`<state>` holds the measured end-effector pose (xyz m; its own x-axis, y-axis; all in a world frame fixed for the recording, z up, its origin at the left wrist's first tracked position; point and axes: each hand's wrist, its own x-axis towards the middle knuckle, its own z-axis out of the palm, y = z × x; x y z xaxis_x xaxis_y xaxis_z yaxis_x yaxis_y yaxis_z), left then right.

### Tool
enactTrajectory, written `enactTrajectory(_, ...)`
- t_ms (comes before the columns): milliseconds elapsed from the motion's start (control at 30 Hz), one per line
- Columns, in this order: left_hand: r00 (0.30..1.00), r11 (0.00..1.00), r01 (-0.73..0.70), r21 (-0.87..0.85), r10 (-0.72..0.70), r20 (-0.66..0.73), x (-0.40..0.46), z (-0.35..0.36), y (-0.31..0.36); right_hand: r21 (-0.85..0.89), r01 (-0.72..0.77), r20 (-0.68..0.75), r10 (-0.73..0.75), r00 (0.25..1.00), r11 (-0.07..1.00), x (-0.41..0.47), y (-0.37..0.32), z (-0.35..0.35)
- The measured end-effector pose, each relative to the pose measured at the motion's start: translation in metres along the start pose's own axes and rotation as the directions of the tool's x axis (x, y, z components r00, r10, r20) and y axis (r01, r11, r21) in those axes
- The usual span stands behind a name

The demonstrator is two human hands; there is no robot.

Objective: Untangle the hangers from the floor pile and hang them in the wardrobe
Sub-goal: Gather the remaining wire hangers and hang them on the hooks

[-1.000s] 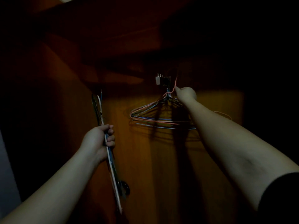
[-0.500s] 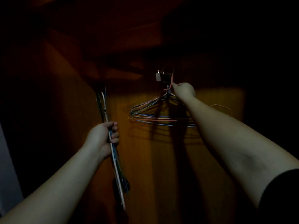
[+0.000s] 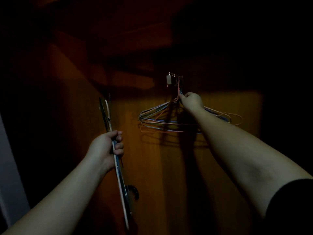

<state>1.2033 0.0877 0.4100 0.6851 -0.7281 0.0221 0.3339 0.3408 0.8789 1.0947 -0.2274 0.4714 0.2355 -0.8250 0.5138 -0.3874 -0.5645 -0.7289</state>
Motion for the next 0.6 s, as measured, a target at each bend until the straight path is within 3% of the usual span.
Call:
enactTrajectory(367, 1.0, 1.0, 0.012, 0.009, -0.012, 0.007, 0.001, -0.009, -0.002, -0.235, 0.023, -0.062, -0.039, 0.997, 0.972, -0.001, 0.0, 0.002)
enactTrajectory(600, 0.994, 0.999, 0.042, -0.004, -0.041, 0.106, -0.001, -0.024, -0.001, -0.318, 0.009, -0.091, -0.04, 0.995, 0.948, -0.004, 0.002, 0.004)
